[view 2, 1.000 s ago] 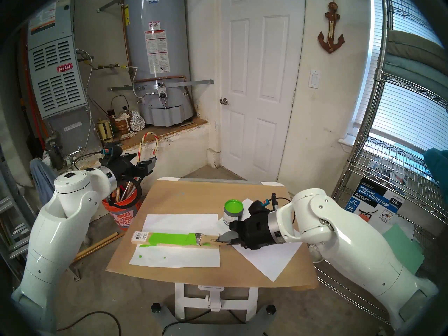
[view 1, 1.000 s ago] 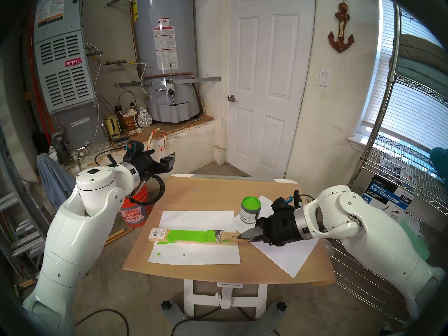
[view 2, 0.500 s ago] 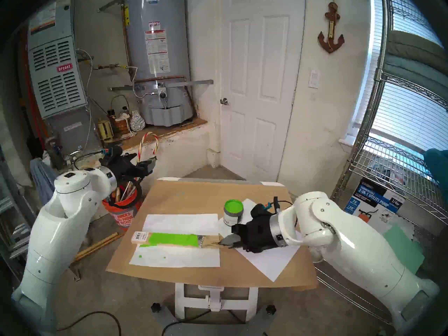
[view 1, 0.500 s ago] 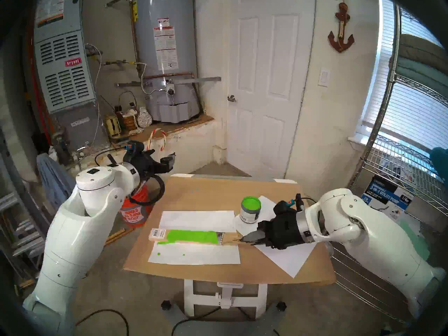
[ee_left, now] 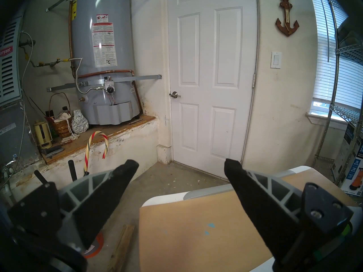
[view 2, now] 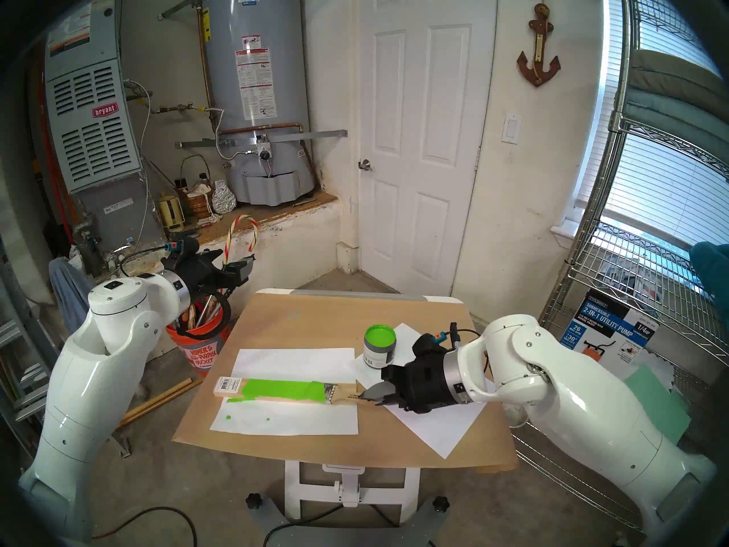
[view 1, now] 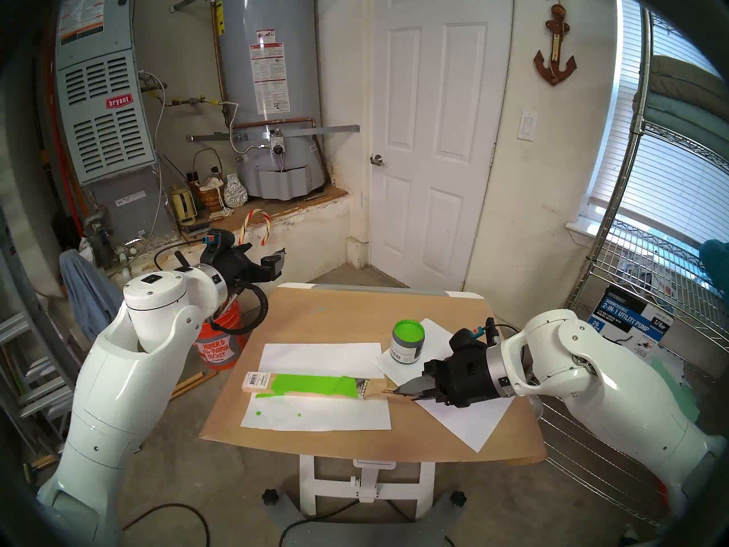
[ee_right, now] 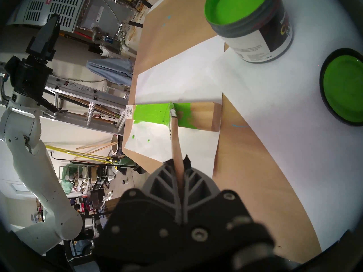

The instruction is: Pick up brush, dip the brush into paint, and paint the wood

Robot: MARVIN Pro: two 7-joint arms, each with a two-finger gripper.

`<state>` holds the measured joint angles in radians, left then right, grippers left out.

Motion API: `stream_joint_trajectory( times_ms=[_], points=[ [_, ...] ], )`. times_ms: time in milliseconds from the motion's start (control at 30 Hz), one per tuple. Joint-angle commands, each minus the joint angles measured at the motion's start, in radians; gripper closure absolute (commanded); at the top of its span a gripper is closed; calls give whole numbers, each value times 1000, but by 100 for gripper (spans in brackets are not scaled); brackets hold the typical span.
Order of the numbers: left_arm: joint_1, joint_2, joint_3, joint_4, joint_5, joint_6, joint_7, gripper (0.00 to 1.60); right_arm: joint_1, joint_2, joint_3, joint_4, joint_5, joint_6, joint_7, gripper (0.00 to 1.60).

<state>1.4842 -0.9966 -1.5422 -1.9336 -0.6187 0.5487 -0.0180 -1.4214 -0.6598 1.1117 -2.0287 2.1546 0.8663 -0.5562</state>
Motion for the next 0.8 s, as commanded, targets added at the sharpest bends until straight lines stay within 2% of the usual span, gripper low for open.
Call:
stream_joint_trajectory(
  times_ms=[0, 767],
  points=[
    [-9, 2, -9, -17, -2, -3, 0, 0, -3, 13, 12, -4, -11, 3, 9, 160],
    [-9, 2, -9, -17, -2, -3, 0, 0, -65, 76, 59, -13, -24, -10, 57, 160]
  ],
)
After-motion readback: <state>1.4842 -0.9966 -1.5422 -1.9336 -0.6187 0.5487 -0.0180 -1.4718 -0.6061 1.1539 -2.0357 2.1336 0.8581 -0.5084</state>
